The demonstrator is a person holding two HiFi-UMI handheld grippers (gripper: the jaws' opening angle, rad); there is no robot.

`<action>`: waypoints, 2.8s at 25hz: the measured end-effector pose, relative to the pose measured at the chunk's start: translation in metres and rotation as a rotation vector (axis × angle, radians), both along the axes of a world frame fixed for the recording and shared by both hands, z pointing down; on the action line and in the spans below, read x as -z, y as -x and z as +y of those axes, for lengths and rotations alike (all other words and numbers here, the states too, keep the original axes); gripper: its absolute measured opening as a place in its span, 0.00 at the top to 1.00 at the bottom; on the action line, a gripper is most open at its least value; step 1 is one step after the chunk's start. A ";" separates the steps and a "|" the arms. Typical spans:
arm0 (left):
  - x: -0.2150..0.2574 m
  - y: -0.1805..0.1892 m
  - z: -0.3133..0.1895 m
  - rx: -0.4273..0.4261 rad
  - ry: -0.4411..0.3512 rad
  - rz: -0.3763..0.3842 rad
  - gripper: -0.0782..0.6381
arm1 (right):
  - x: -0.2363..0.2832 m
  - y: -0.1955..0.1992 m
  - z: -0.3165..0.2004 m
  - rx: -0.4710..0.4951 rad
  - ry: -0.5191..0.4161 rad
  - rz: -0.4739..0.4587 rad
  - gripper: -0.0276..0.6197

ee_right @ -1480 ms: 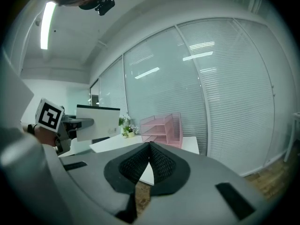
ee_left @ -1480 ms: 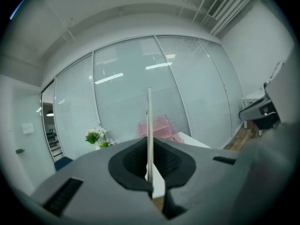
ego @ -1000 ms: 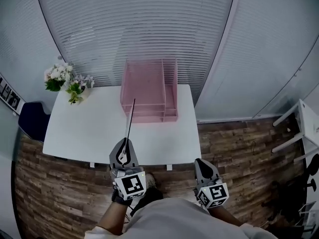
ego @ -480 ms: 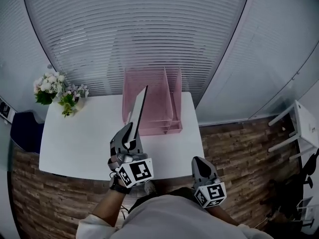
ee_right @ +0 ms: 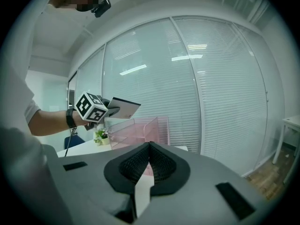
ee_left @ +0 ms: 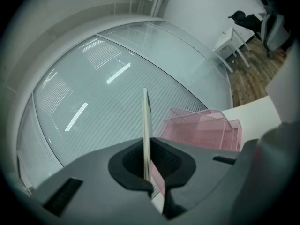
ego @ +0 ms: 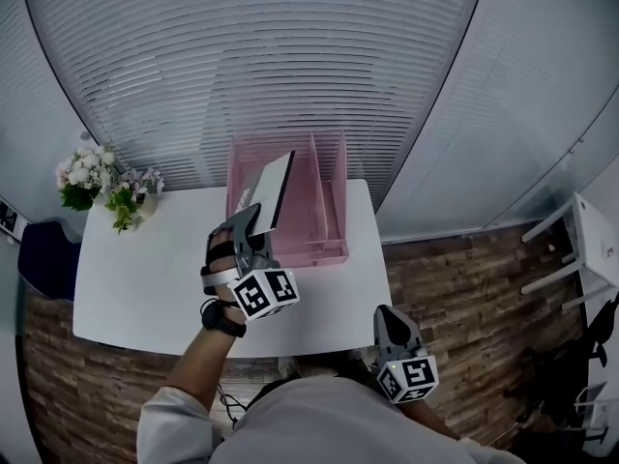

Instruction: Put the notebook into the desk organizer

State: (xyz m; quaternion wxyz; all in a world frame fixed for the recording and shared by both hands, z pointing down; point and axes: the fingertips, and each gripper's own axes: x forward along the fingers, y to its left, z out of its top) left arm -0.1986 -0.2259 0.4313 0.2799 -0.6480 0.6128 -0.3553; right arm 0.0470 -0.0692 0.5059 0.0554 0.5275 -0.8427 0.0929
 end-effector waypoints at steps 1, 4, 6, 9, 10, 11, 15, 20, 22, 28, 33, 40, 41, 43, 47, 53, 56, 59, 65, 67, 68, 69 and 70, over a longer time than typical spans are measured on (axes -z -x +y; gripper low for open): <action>-0.003 -0.001 -0.005 0.006 0.010 -0.027 0.87 | 0.000 -0.005 -0.003 0.000 -0.001 0.000 0.94; -0.013 -0.004 -0.020 0.032 0.047 -0.087 0.87 | 0.002 -0.027 -0.015 -0.006 -0.009 -0.001 0.94; -0.020 -0.005 -0.030 0.050 0.080 -0.117 0.87 | 0.005 -0.041 -0.024 -0.007 -0.012 -0.004 0.94; -0.030 -0.006 -0.047 0.065 0.126 -0.177 0.87 | 0.009 -0.056 -0.036 -0.005 -0.018 -0.009 0.94; -0.034 -0.008 -0.052 0.067 0.138 -0.199 0.87 | 0.010 -0.062 -0.039 -0.007 -0.019 -0.008 0.94; -0.038 -0.010 -0.057 0.067 0.150 -0.221 0.87 | 0.010 -0.068 -0.041 -0.011 -0.020 -0.009 0.94; -0.056 -0.011 -0.074 0.073 0.197 -0.288 0.87 | 0.007 -0.088 -0.048 -0.030 -0.012 -0.014 0.94; -0.077 -0.019 -0.088 0.061 0.259 -0.357 0.87 | 0.001 -0.112 -0.054 -0.060 0.004 -0.016 0.94; -0.084 -0.022 -0.092 0.053 0.284 -0.387 0.87 | -0.003 -0.118 -0.055 -0.070 0.011 -0.018 0.94; -0.102 -0.029 -0.101 0.041 0.360 -0.459 0.87 | -0.011 -0.132 -0.062 -0.087 0.031 -0.031 0.94; -0.123 -0.032 -0.103 0.017 0.471 -0.484 0.85 | -0.018 -0.139 -0.068 -0.099 0.043 -0.036 0.94; -0.141 -0.036 -0.098 -0.035 0.671 -0.495 0.76 | -0.020 -0.145 -0.076 -0.106 0.046 -0.044 0.94; -0.142 -0.036 -0.097 -0.047 0.704 -0.495 0.74 | -0.019 -0.145 -0.077 -0.106 0.046 -0.045 0.94; -0.141 -0.036 -0.096 -0.073 0.778 -0.492 0.71 | -0.019 -0.145 -0.079 -0.107 0.045 -0.049 0.94; -0.138 -0.035 -0.093 -0.120 0.913 -0.473 0.60 | -0.018 -0.145 -0.082 -0.108 0.044 -0.056 0.94; -0.140 -0.035 -0.087 -0.157 0.983 -0.473 0.56 | -0.020 -0.151 -0.085 -0.123 0.043 -0.060 0.94; -0.138 -0.035 -0.083 -0.176 1.032 -0.461 0.50 | -0.021 -0.152 -0.084 -0.126 0.045 -0.060 0.94; -0.138 -0.036 -0.078 -0.204 1.078 -0.449 0.46 | -0.021 -0.152 -0.085 -0.126 0.047 -0.059 0.94; -0.140 -0.035 -0.068 -0.228 1.142 -0.425 0.46 | -0.022 -0.151 -0.087 -0.124 0.048 -0.058 0.94; -0.141 -0.035 -0.065 -0.231 1.149 -0.423 0.46 | -0.022 -0.150 -0.088 -0.124 0.049 -0.057 0.94; -0.140 -0.035 -0.064 -0.232 1.148 -0.422 0.46 | -0.022 -0.149 -0.088 -0.122 0.050 -0.057 0.94; -0.140 -0.035 -0.063 -0.232 1.148 -0.420 0.46 | -0.021 -0.148 -0.089 -0.119 0.049 -0.057 0.94; -0.139 -0.035 -0.061 -0.233 1.146 -0.418 0.46 | -0.020 -0.147 -0.090 -0.115 0.048 -0.058 0.94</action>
